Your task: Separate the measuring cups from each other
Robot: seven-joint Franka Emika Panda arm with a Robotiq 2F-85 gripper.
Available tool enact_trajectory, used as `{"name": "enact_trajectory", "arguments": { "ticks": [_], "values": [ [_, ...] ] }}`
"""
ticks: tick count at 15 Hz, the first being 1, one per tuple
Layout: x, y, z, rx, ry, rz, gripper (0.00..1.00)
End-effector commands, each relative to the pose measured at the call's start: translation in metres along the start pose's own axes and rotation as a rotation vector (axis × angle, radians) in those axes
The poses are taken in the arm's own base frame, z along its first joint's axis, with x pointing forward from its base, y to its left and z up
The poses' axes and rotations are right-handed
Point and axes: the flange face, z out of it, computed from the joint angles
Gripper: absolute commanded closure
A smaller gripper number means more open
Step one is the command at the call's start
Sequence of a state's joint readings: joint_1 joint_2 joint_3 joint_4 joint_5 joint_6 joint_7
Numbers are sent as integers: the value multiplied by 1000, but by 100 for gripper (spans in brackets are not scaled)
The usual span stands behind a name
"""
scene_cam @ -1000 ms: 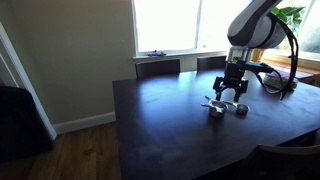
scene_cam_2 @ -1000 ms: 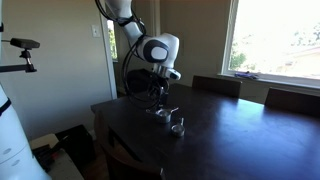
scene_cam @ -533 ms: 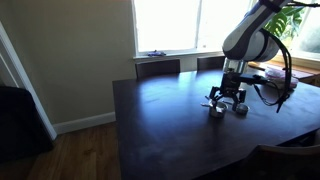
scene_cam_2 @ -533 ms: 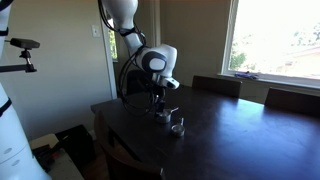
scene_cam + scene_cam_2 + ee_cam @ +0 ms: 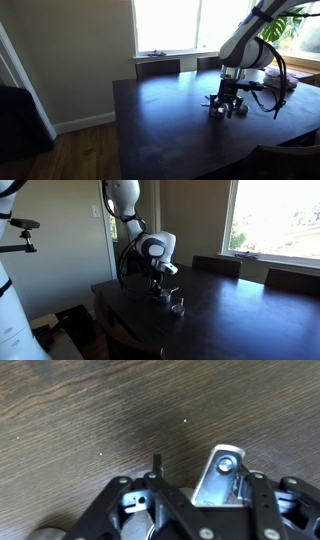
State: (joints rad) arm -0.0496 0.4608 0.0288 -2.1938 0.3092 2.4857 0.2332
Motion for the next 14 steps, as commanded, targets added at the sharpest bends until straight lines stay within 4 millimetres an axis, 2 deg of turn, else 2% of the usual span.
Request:
{"name": "enact_trajectory", "arguments": {
  "ticks": [1, 5, 9, 14],
  "values": [
    [-2, -6, 0, 8, 19, 29, 65],
    [-6, -10, -1, 0, 31, 13, 91],
    [-8, -12, -8, -6, 64, -10, 97],
    [-18, -14, -24, 5, 109, -49, 93]
  ]
}}
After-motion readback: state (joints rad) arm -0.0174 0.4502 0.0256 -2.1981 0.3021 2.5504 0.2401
